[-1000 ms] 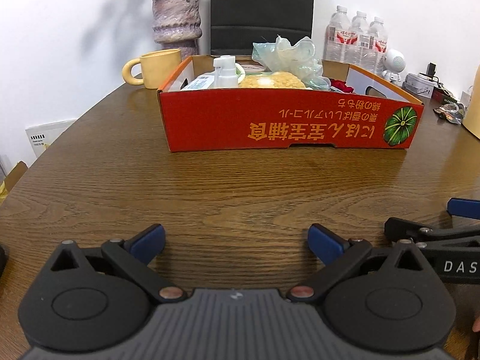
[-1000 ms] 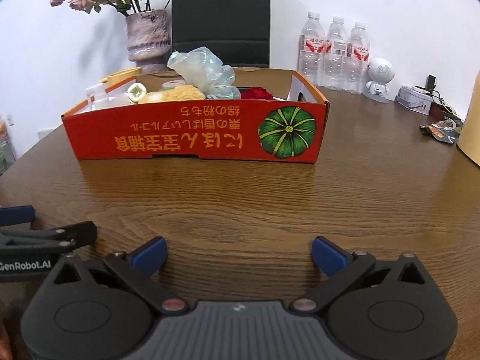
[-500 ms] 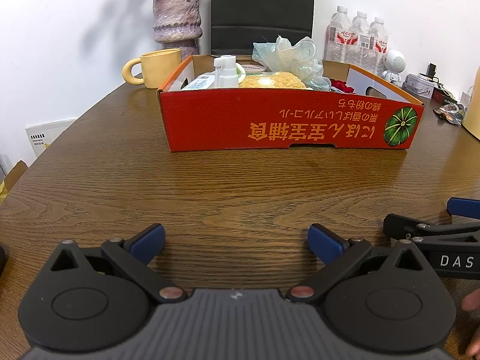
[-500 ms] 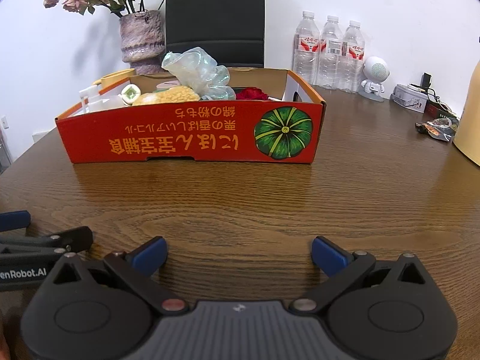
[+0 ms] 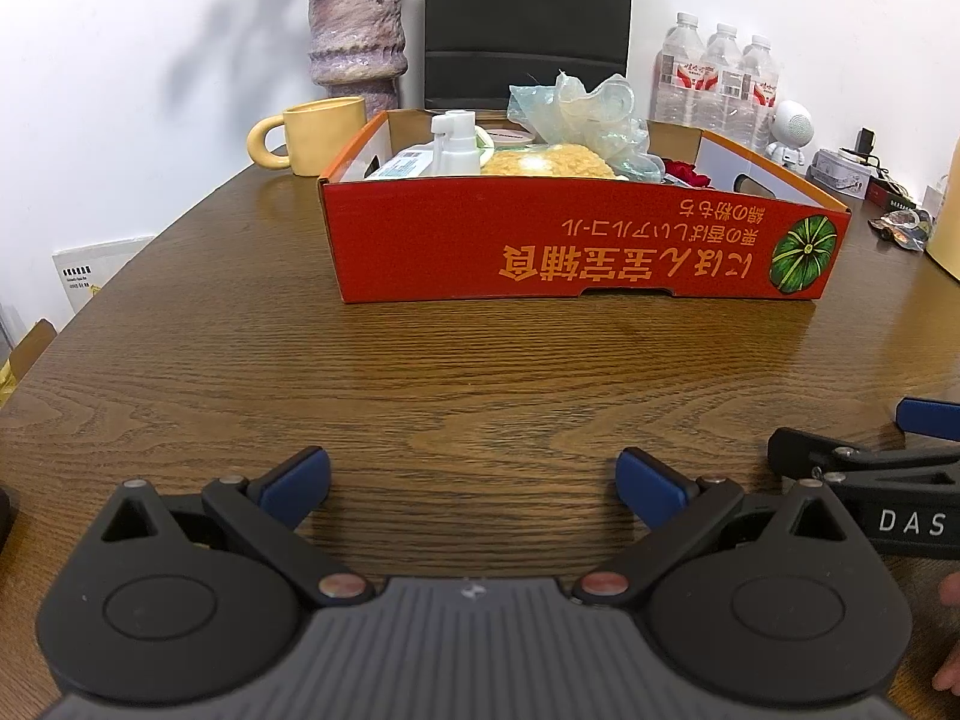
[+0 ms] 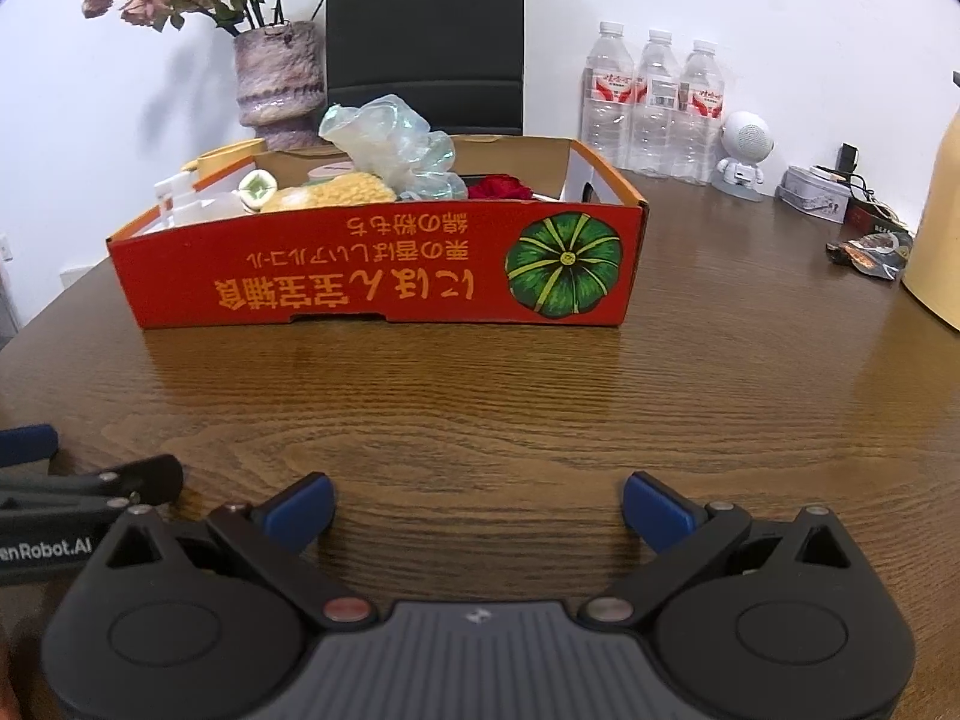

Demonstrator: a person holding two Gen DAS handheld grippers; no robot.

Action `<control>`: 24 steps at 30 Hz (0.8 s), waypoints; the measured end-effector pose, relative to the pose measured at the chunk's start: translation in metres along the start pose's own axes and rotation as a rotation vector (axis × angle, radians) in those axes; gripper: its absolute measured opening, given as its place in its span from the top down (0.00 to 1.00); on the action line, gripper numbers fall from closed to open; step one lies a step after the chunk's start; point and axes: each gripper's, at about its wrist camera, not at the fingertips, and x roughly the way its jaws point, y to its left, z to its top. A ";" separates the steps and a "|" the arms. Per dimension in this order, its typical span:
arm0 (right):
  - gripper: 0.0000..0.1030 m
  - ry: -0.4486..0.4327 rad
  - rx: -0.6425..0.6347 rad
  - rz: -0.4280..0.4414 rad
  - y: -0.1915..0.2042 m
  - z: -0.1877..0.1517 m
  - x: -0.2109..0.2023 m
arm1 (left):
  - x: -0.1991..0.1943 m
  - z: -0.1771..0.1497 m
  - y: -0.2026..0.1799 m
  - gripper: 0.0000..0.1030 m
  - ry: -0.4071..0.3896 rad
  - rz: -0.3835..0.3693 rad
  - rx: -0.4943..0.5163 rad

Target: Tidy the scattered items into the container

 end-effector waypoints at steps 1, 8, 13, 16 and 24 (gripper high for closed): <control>0.00 0.000 0.000 0.000 0.000 0.000 0.000 | 0.000 0.000 0.000 0.00 0.000 0.000 0.000; 0.00 0.000 0.000 0.001 0.000 -0.001 0.000 | 0.000 0.000 0.000 0.00 0.000 0.000 0.000; 0.00 0.000 -0.002 0.002 0.001 -0.001 0.000 | 0.000 0.000 0.000 0.00 0.000 0.000 0.000; 0.00 0.000 -0.005 0.005 0.001 -0.001 -0.001 | 0.000 0.000 0.000 0.00 0.000 0.000 0.000; 0.00 0.000 -0.004 0.005 0.001 -0.001 -0.001 | 0.000 0.000 0.000 0.00 0.000 0.000 0.000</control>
